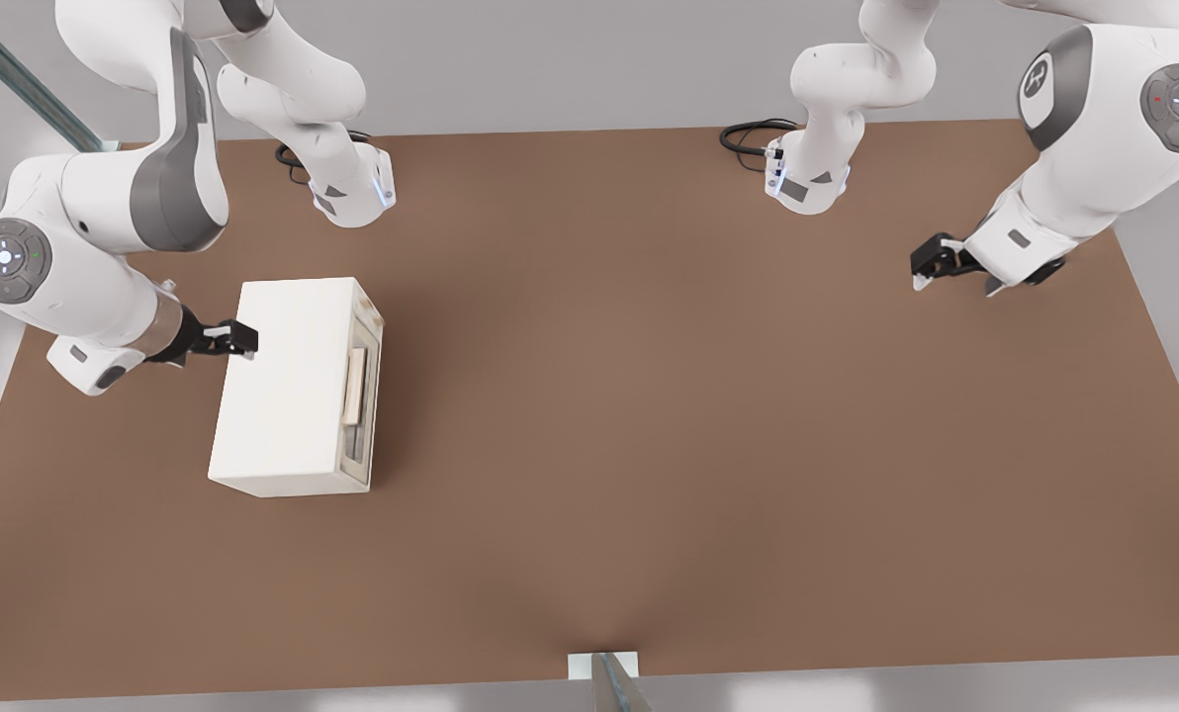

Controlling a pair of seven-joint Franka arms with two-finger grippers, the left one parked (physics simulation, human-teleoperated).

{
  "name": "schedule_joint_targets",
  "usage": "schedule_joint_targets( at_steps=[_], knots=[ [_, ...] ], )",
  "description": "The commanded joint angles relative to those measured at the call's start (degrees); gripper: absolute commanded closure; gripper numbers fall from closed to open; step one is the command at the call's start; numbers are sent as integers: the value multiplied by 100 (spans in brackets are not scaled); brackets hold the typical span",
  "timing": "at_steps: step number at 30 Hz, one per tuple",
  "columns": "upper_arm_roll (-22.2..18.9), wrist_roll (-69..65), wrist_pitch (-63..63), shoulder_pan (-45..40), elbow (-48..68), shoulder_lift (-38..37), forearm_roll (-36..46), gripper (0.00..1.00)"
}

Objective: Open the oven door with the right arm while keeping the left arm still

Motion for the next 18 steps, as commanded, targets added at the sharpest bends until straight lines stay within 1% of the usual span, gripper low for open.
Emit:
schedule_joint_targets(
  at_steps=[1, 3, 4, 6, 8, 9, 10, 11, 12, 14, 15, 18],
  knots=[
    [-1, -22, -95, 0, 2, -7, 13, 0],
    [-10, -31, -86, -9, 2, 1, 48, 0],
    [34, -49, -95, 140, 2, 159, -66, 0],
    [43, -22, -95, 1344, 46, 660, -1146, 0],
    [43, 426, -33, 1872, 64, 994, -1375, 0],
    [43, 487, -24, 2135, 46, 1144, -1621, 3],
    [43, 514, -16, 2144, -15, 1179, -1657, 69],
    [43, 514, 28, 2162, -208, 1162, -1771, 79],
    [43, 523, 63, 2197, -322, 1144, -1850, 79],
    [43, 549, 476, 2179, -841, 1039, -2271, 79],
    [43, 1014, 652, 2171, -1079, 986, -2395, 79],
    [43, 1964, 793, 2267, -1377, 942, -2395, 79]
  ],
)
